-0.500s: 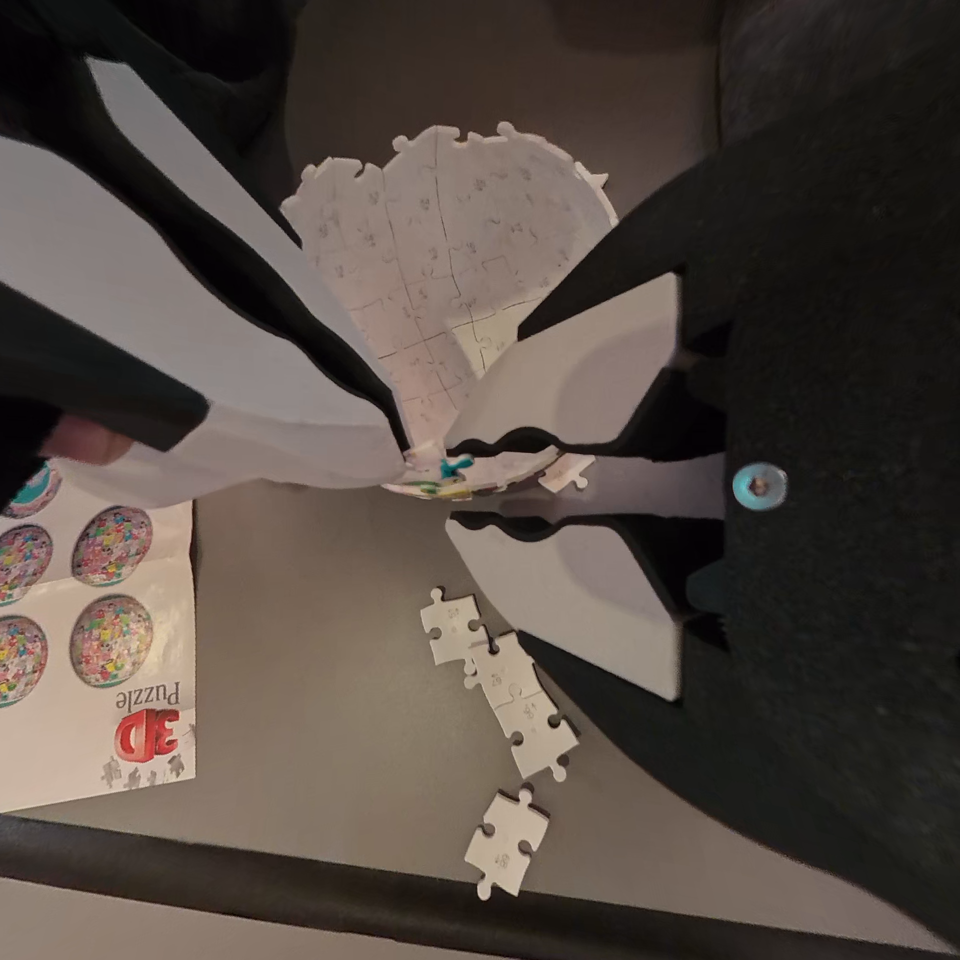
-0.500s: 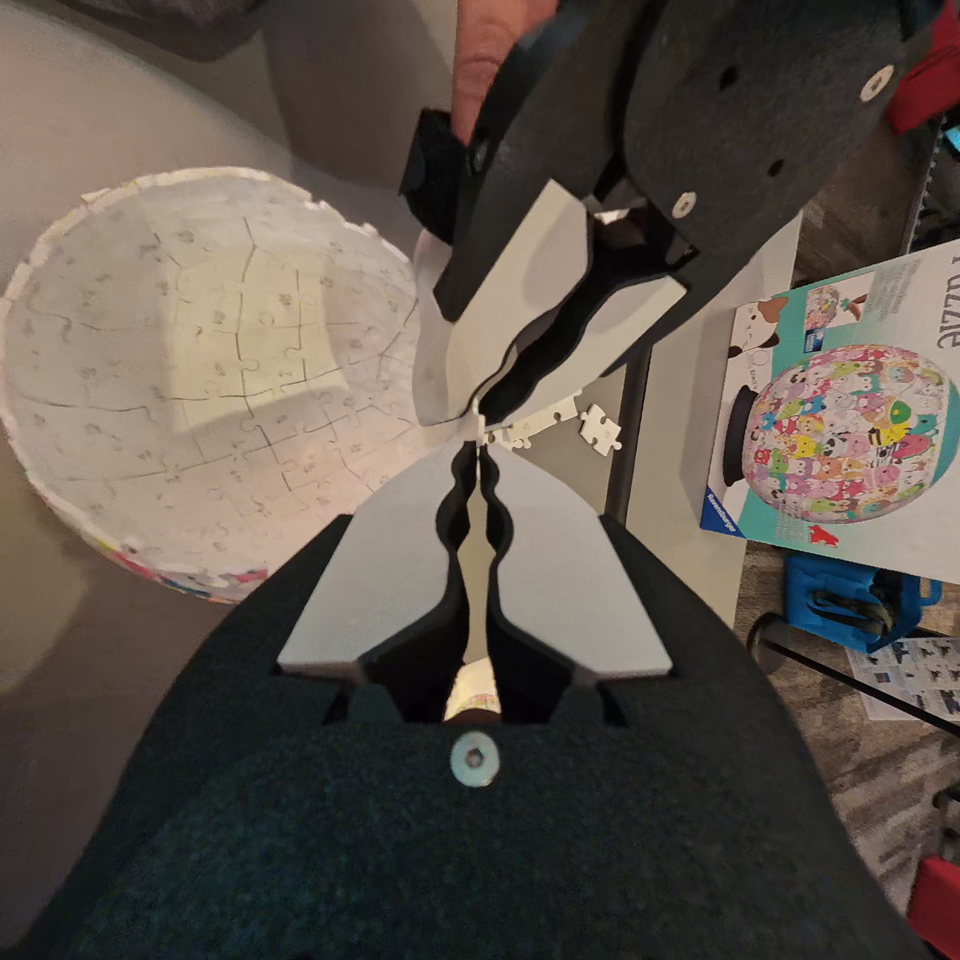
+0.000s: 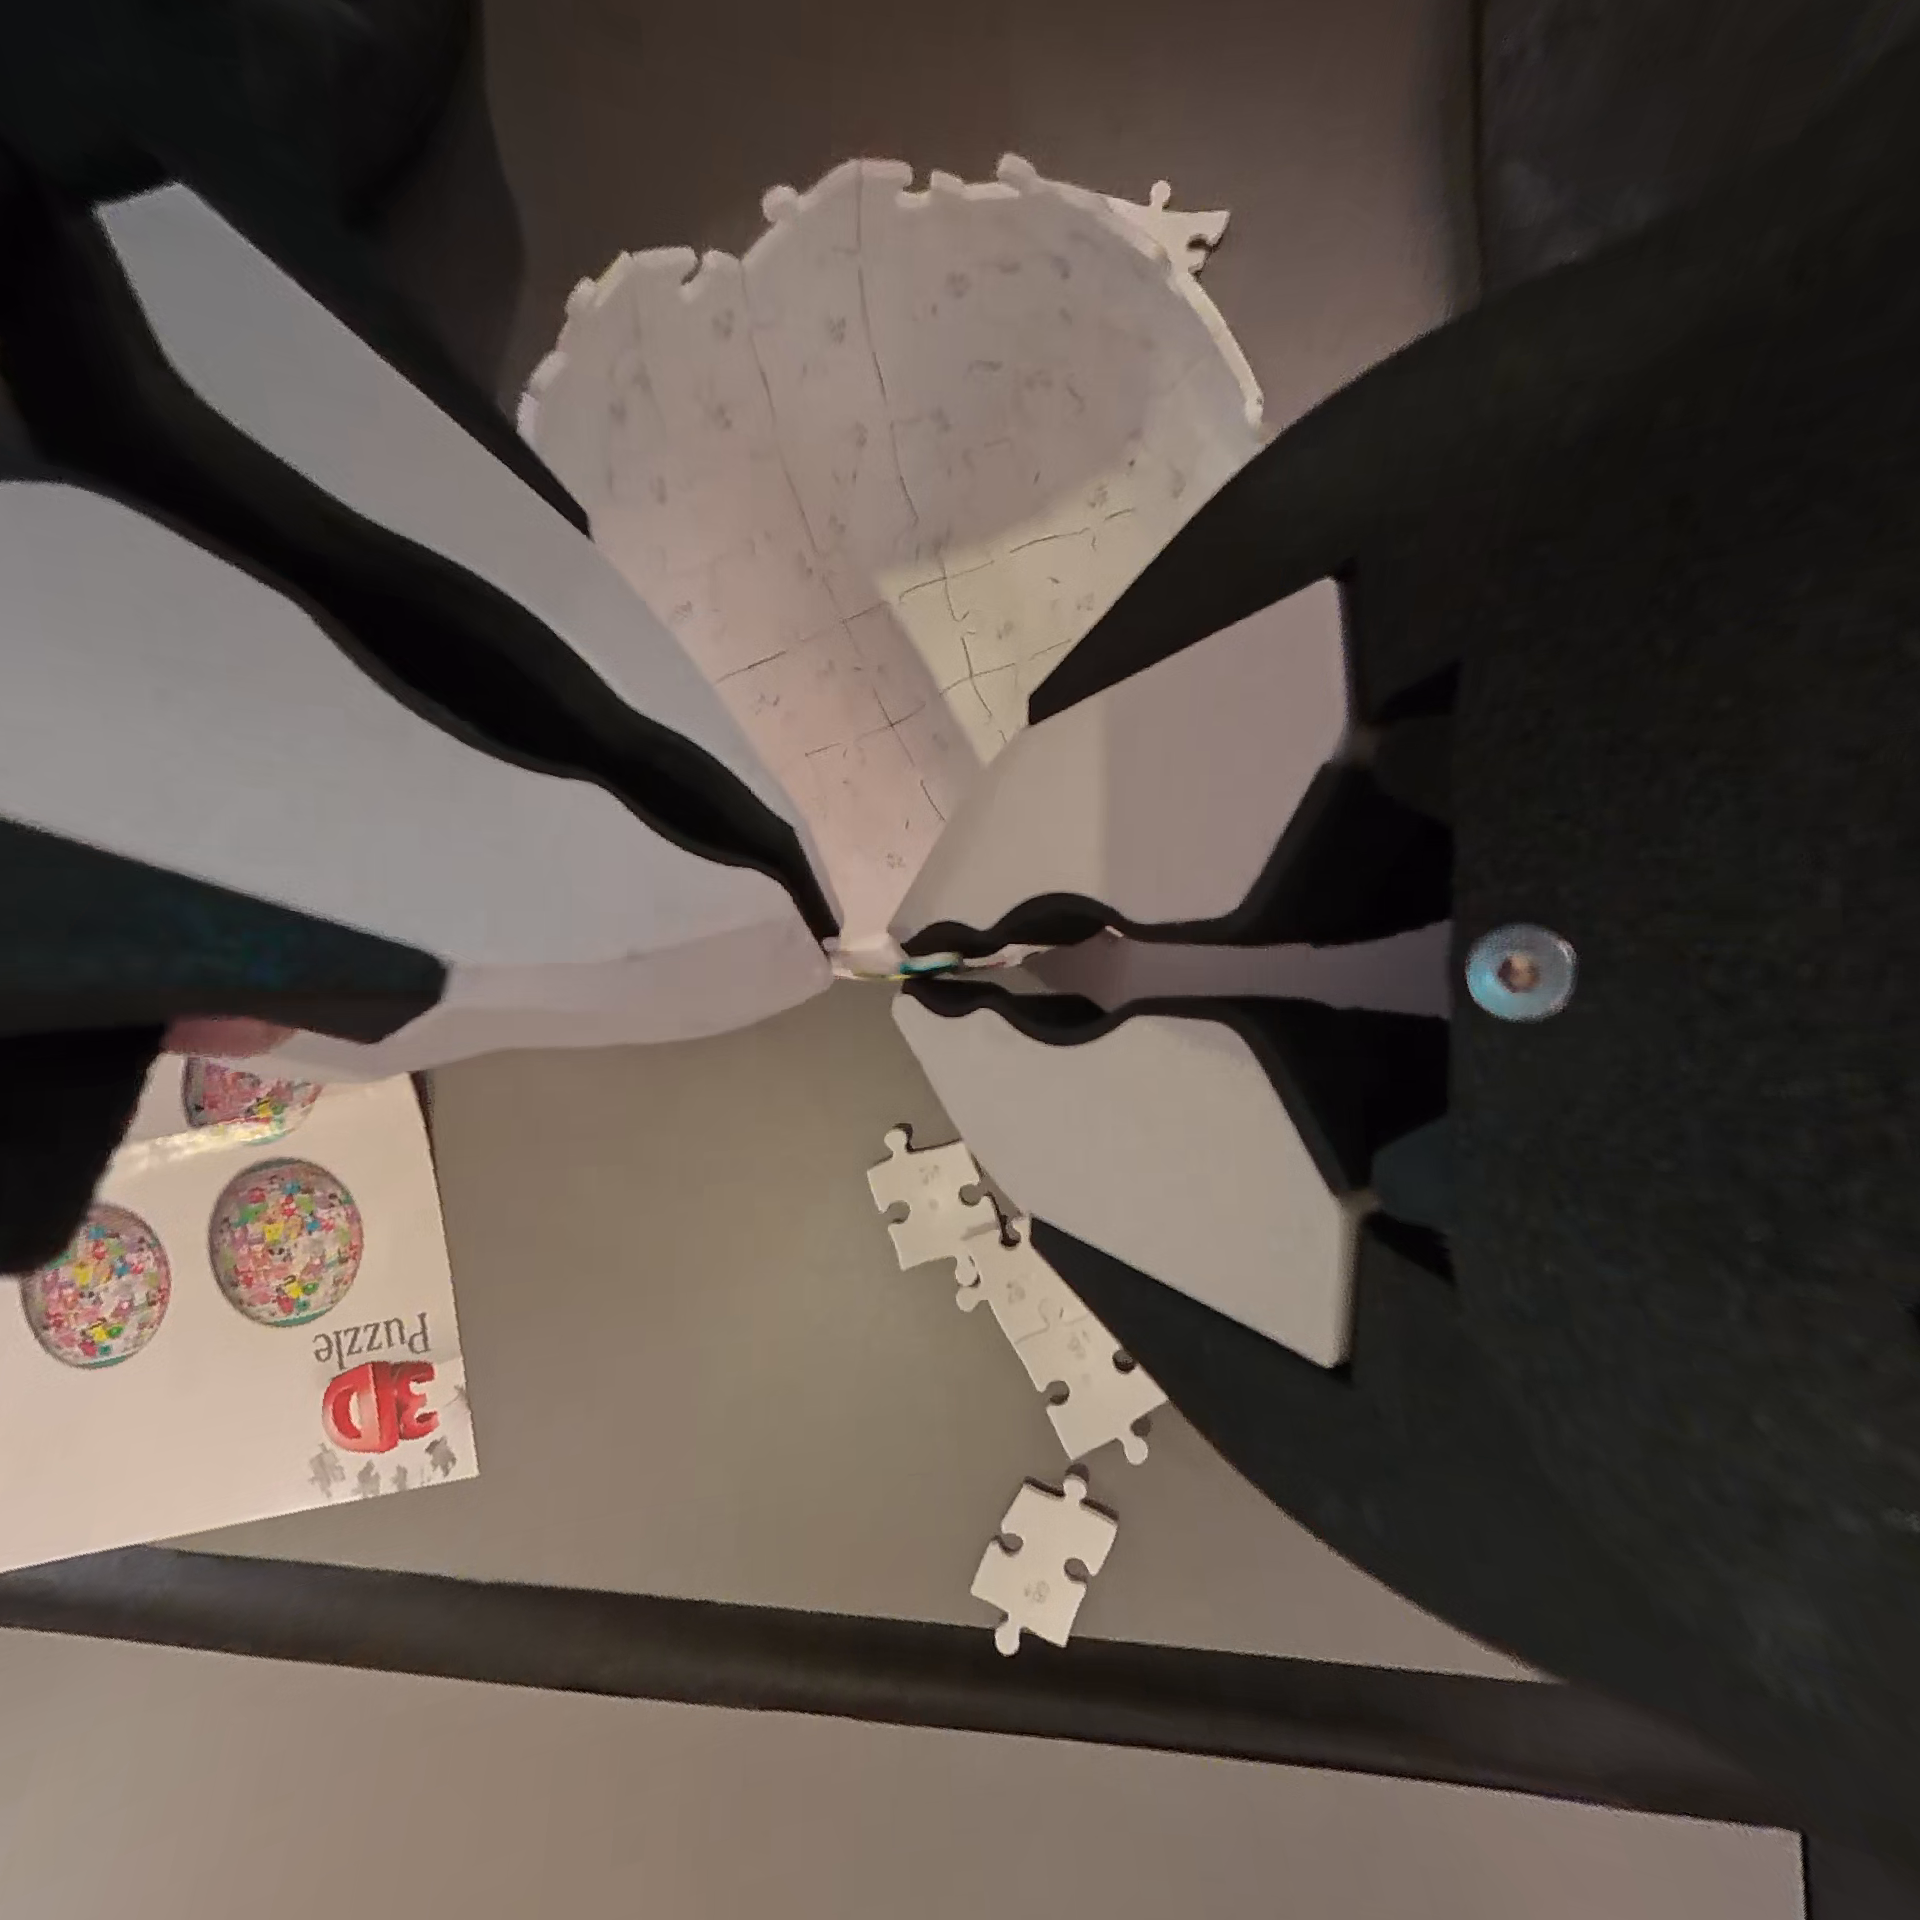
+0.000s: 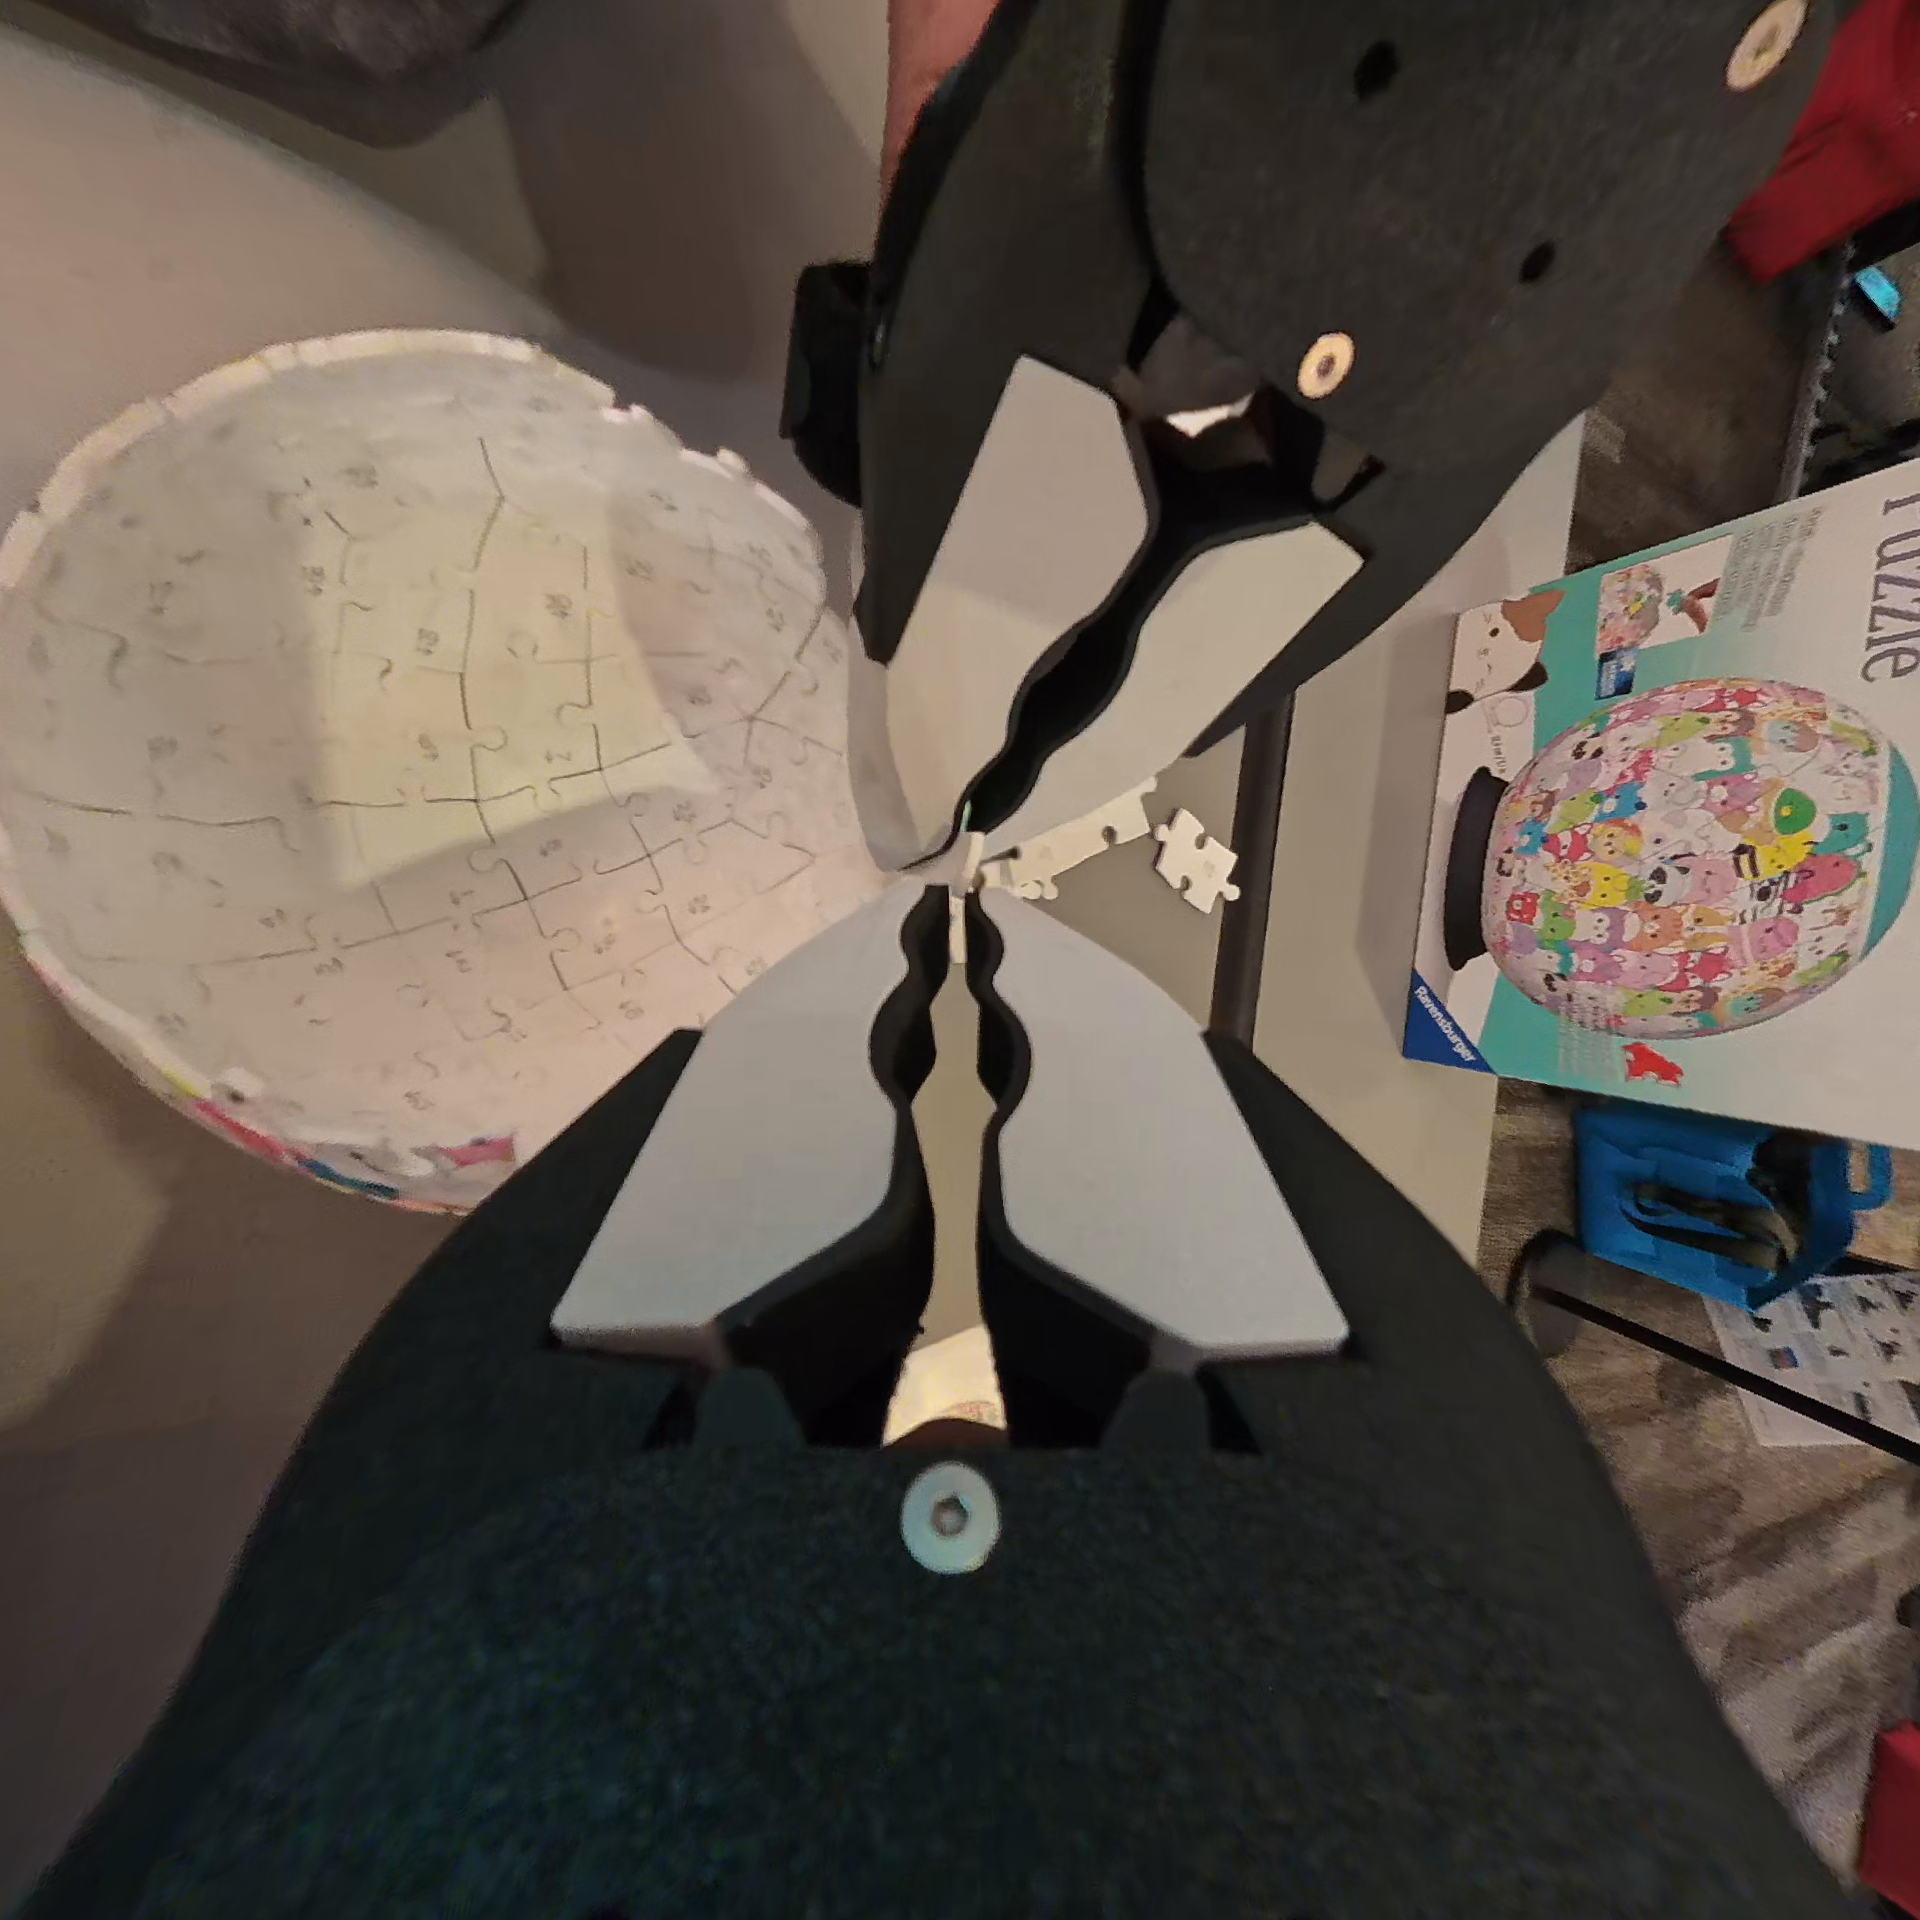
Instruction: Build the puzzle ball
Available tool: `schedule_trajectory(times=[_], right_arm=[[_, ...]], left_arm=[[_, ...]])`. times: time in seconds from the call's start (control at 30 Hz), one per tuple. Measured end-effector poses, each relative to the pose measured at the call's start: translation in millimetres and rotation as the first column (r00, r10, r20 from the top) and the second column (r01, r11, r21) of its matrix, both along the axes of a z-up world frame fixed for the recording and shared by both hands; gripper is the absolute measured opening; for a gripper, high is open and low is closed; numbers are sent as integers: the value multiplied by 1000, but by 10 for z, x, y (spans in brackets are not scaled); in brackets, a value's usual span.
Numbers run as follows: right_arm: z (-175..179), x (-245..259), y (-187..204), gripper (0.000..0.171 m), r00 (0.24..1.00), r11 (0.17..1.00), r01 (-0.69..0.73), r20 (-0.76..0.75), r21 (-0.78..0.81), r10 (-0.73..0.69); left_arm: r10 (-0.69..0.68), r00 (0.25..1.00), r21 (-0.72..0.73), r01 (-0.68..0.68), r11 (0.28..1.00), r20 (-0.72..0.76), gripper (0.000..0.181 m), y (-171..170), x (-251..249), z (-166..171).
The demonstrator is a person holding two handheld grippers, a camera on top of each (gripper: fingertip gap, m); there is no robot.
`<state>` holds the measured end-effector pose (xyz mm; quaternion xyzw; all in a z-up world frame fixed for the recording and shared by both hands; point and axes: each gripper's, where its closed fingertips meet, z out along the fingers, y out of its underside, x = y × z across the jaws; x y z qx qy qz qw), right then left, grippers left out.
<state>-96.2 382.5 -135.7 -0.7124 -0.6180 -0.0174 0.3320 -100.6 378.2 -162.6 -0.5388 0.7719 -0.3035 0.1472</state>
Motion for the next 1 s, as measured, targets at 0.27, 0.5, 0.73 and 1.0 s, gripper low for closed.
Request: schedule_trajectory(times=[0.27,0.5,0.73,1.0], right_arm=[[-109,79,-25,20,990,977,64,-108,-204,-88],[-131,43,3,2,999,995,21,-33,-93,-25],[-126,64,43,2,1000,999,19,1,-40,-19],[-151,85,57,2,994,989,106,24,-98,-105]], left_arm=[[4,1000,-9,-4,1000,-4,3,-2,-5,-6],[2,1000,-106,-5,994,-28,17,-39,-55,5],[26,998,-237,-41,971,-65,26,32,-159,52],[36,995,-146,-50,988,-96,14,56,-110,-71]])
